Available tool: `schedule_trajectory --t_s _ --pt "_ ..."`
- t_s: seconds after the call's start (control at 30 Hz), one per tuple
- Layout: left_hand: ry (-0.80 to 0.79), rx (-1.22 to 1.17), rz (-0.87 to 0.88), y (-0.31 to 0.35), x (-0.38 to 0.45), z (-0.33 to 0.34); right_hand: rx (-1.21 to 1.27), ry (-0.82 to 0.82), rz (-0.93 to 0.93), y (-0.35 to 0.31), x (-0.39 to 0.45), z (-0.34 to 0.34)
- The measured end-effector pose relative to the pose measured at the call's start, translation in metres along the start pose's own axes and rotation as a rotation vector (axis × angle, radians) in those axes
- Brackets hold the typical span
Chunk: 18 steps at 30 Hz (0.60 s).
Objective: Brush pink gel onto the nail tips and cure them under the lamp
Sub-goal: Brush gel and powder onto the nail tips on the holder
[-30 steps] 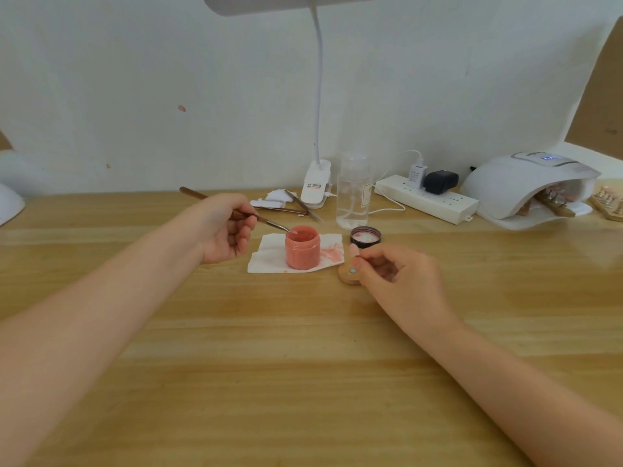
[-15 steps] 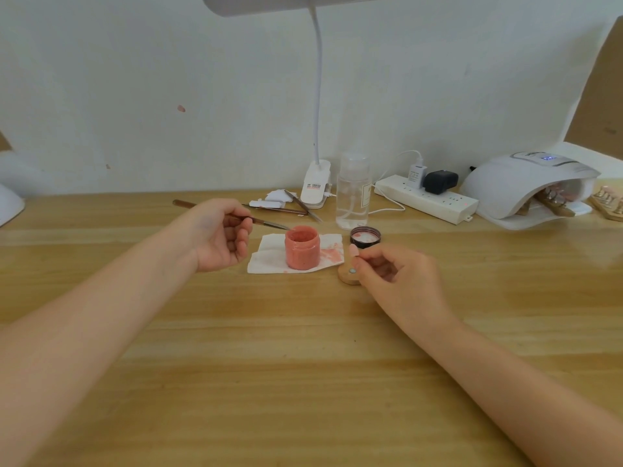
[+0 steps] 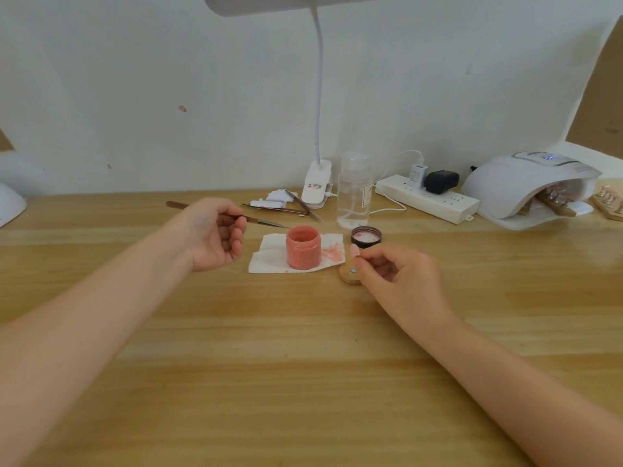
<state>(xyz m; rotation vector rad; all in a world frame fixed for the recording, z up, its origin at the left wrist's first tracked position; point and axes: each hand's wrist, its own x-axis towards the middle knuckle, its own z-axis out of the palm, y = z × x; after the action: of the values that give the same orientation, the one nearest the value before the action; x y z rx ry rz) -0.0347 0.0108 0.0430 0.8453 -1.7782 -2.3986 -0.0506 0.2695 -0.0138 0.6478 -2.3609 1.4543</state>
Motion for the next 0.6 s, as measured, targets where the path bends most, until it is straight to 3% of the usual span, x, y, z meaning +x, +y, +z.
schedule_trajectory --t_s 0.37,0.47,0.6 --pt "0.072 -0.001 0.021 -0.009 -0.003 -0.004 -0.008 0.019 -0.024 0.001 0.001 0.002" --pt "0.135 -0.037 0.164 -0.008 -0.007 0.001 -0.011 0.011 -0.019 0.001 0.0 0.001" --pt "0.143 -0.023 0.485 -0.017 -0.025 0.025 -0.034 0.016 0.015 -0.003 -0.001 0.0"
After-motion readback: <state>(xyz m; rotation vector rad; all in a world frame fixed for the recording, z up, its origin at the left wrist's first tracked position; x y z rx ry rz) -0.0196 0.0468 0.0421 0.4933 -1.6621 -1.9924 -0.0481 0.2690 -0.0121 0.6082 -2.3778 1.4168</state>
